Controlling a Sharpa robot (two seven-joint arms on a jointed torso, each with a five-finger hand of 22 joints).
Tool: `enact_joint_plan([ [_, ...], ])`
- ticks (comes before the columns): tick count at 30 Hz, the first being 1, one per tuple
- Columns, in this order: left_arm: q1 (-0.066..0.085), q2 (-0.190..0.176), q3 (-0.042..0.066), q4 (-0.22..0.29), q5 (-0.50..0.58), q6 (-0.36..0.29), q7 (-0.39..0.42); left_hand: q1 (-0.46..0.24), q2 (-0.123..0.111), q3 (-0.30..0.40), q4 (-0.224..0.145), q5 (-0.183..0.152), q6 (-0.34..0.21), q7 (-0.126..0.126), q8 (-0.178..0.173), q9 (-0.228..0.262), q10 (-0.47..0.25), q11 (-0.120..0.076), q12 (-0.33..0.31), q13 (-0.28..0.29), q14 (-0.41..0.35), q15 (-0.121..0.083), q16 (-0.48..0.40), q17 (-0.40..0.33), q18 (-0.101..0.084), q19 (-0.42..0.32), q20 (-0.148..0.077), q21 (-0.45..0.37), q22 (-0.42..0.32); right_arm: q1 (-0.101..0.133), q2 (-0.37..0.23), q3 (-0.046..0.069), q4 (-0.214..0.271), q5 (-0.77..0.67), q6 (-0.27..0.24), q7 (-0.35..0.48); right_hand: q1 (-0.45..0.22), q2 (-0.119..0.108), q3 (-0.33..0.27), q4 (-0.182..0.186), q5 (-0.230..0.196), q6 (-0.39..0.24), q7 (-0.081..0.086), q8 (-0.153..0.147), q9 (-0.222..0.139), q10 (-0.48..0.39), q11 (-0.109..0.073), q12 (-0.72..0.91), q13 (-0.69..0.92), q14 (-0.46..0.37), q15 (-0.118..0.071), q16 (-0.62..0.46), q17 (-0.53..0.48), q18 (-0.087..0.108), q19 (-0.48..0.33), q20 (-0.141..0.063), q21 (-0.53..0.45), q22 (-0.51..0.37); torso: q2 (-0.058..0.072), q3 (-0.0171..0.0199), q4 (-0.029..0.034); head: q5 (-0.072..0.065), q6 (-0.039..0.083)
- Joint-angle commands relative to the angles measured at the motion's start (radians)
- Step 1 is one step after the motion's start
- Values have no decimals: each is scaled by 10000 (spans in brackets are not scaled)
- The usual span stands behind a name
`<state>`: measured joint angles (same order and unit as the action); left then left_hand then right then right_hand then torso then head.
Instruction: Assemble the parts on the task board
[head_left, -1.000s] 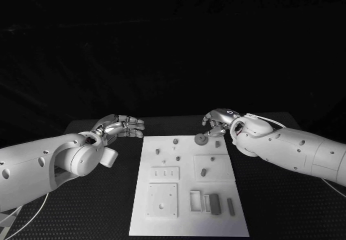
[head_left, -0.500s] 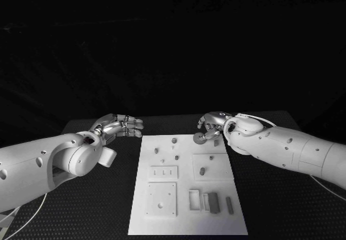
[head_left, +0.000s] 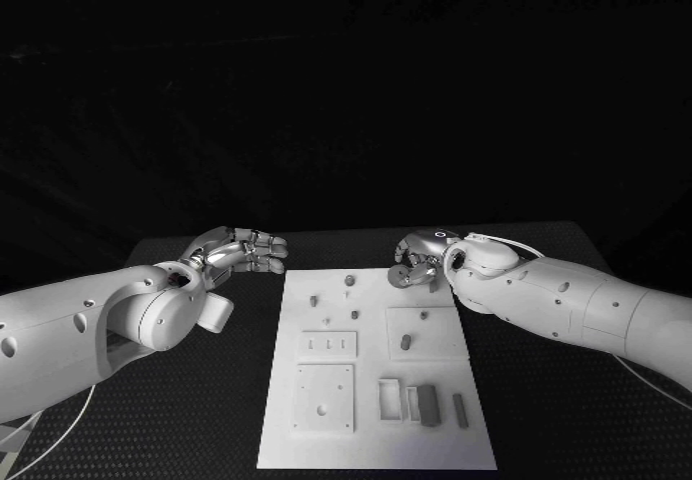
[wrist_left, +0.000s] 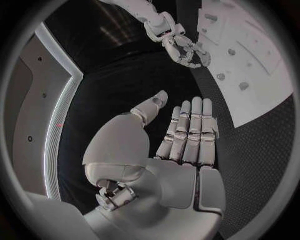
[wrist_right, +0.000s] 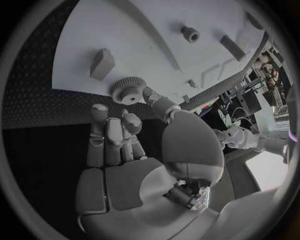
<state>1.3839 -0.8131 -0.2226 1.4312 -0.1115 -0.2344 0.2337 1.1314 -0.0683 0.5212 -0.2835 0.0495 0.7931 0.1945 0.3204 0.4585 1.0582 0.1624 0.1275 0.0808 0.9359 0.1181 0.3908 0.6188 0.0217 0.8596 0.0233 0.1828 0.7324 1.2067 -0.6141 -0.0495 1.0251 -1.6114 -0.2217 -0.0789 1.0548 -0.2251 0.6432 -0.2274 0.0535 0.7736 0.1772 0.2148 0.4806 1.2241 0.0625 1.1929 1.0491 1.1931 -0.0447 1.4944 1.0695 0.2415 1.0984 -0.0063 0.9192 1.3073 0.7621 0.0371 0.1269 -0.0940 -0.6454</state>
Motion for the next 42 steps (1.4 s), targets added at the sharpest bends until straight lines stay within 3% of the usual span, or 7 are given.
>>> enact_joint_plan([
  [1, 15, 5, 13, 38, 43, 130, 103, -72, 19, -56, -26, 19, -27, -2, -69, -18, 29, 32, -62, -16, 89, -1, -33, 12, -16, 20, -49, -40, 17, -18, 12, -8, -68, -205, -3, 126, 55, 58, 19, 44, -49, 118, -15, 71, 21, 55, -10, 62, 22, 47, -6, 58, 20, 203, 66, -10, -15, 169, 0, 8, -9, -21, -37],
  [8, 15, 14, 13, 4, 43, 132, 103, -69, 19, -56, -30, 19, -28, 0, -70, -19, 29, 33, -66, -18, 91, -2, -37, 16, -16, 21, -50, -42, 18, -31, 7, -14, -174, -204, 56, 161, 53, 162, 3, 38, -49, 176, -49, 120, 48, 88, -44, 108, 58, 75, -39, 82, 54, 203, 63, -13, -5, 174, -8, 14, -31, -34, -46],
  [18, 15, 12, 13, 16, 43, 125, 94, -68, 18, -57, -32, 19, -33, 5, -75, -22, 25, 37, -74, -21, 94, -3, -44, 23, -16, 23, -50, -45, 19, -142, 146, -47, -342, -204, 170, 213, 110, 607, -79, -207, -49, 385, -154, 269, 116, 143, -144, 158, 88, 85, -132, 118, 63, 203, 17, -21, 16, 184, -1, 21, -17, -14, -107],
  [23, 15, 16, 14, 18, 43, 130, 91, -70, 17, -60, -31, 19, -37, 8, -78, -24, 24, 38, -78, -23, 96, -3, -48, 27, -17, 24, -50, -46, 20, -188, 257, -79, -486, -162, 121, 224, 38, 691, -137, -258, -50, 386, -170, 275, 116, 143, -160, 147, 72, 80, -151, 122, 56, 203, 7, -12, 20, 182, -5, 10, -5, -13, -135],
  [36, 16, 41, 14, -12, 43, 143, 73, -80, 18, -66, -26, 18, -42, 13, -82, -28, 24, 41, -86, -26, 99, -2, -57, 36, -19, 27, -48, -50, 22, -271, 364, -95, -627, -131, 512, 188, -96, 662, -207, -261, -50, 359, -173, 265, 107, 149, -163, 139, 59, 64, -156, 124, 26, 203, 9, -5, 25, 175, 6, -4, -17, -13, -201],
  [42, 16, 47, 14, -25, 43, 141, 66, -85, 17, -69, -25, 18, -46, 17, -86, -30, 23, 43, -91, -27, 101, -2, -61, 40, -20, 28, -49, -52, 23, -279, 357, -135, -580, -111, 805, 349, -196, 504, -237, -252, -50, 242, -171, 206, 78, 31, -161, 22, -77, -60, -151, 94, -107, 203, -37, 9, -1, 166, -4, -2, -19, -1, -229],
])
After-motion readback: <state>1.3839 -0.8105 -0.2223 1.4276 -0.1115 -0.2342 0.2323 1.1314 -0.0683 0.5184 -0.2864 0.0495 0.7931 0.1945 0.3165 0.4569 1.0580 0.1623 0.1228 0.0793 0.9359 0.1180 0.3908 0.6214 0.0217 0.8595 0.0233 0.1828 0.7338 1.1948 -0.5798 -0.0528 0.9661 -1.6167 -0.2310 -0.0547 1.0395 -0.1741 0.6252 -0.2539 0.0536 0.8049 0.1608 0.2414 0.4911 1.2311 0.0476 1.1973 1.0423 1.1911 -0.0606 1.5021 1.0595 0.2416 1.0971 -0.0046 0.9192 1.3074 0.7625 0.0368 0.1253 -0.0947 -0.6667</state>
